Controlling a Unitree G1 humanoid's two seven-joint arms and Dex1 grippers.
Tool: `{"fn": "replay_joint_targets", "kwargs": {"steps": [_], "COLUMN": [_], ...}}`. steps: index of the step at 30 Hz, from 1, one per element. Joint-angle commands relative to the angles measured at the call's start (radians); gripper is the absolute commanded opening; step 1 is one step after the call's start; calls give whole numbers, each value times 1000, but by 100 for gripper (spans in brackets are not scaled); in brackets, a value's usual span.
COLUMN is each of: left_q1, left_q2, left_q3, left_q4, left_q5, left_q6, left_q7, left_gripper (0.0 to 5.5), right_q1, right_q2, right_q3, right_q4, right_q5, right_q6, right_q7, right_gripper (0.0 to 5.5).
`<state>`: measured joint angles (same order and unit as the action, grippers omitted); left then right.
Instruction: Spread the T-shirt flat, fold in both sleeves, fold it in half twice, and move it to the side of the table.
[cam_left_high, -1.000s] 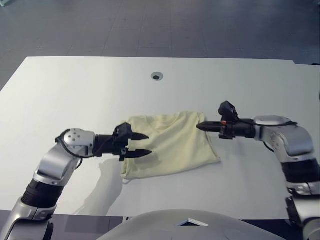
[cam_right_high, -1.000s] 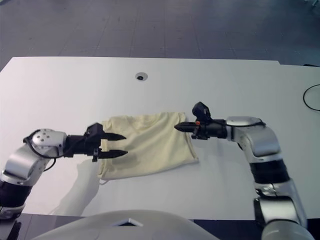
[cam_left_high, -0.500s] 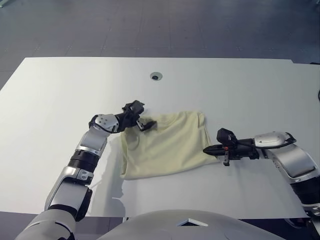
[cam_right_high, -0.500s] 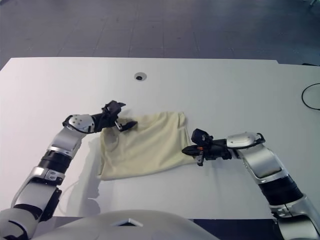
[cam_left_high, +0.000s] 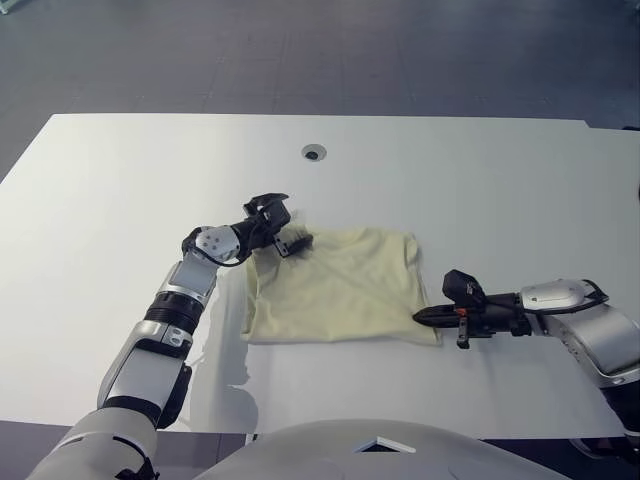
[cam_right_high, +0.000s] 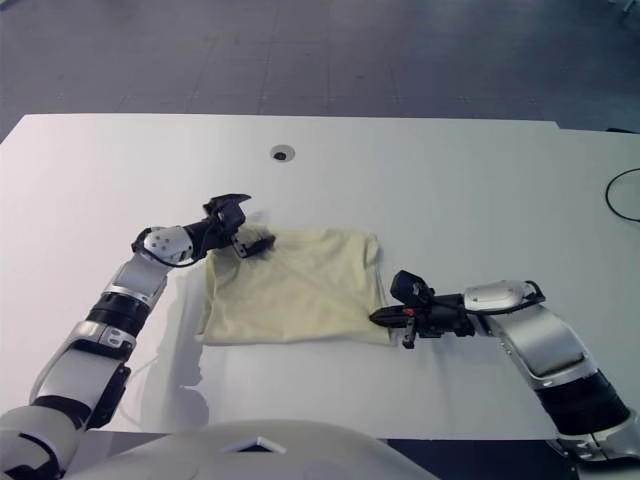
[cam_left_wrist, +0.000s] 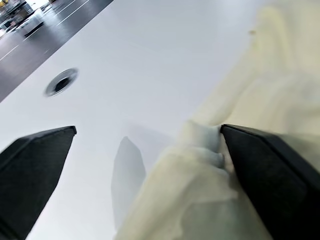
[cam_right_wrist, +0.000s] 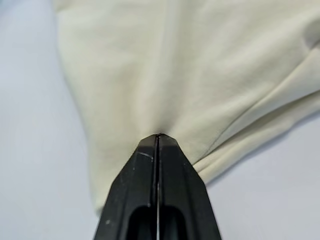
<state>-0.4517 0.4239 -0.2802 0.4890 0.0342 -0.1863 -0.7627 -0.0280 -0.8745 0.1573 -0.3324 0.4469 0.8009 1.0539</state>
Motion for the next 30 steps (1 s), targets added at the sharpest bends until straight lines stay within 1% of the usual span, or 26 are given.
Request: {"fn": "replay_joint_targets", "kwargs": {"steps": [1, 4, 6, 11, 15, 18, 22, 26, 28, 30], "left_q1": [20, 40, 112, 388, 518, 537, 541, 467, 384, 256], "left_q2": [85, 152, 204, 348, 412, 441, 498, 511, 495, 456], "left_q3": [51, 117, 140, 148, 164, 142, 77, 6, -39, -87], "left_q4": [-195, -359, -511, -867, -1000, -984, -891, -740, -639, -511], "left_q5": [-23, -51, -82, -164, -179, -114, 13, 102, 143, 179], "left_q6": [54, 129, 215, 421, 526, 522, 454, 345, 270, 190], "left_q7": [-46, -64, -96, -192, -210, -189, -198, -220, -230, -245], "left_gripper": [538, 538, 538, 538, 538, 538, 538, 538, 538, 538], "right_q1": [-116, -195, -267, -417, -468, -498, -531, -509, -485, -452], "right_q2": [-2, -6, 18, 125, 187, 204, 202, 171, 149, 114], "right_q3": [-70, -70, -28, 104, 158, 207, 261, 265, 263, 260], "right_q4": [-42, -40, 30, 336, 532, 662, 784, 728, 679, 609], "right_q5": [74, 86, 30, -173, -262, -340, -438, -449, -452, -453], "right_q6": [82, 104, 55, -154, -265, -349, -455, -450, -438, -408], "right_q7": [-14, -10, -20, -75, -68, -47, -13, 48, 65, 85], "right_gripper": [0, 0, 0, 0, 0, 0, 0, 0, 0, 0]}}
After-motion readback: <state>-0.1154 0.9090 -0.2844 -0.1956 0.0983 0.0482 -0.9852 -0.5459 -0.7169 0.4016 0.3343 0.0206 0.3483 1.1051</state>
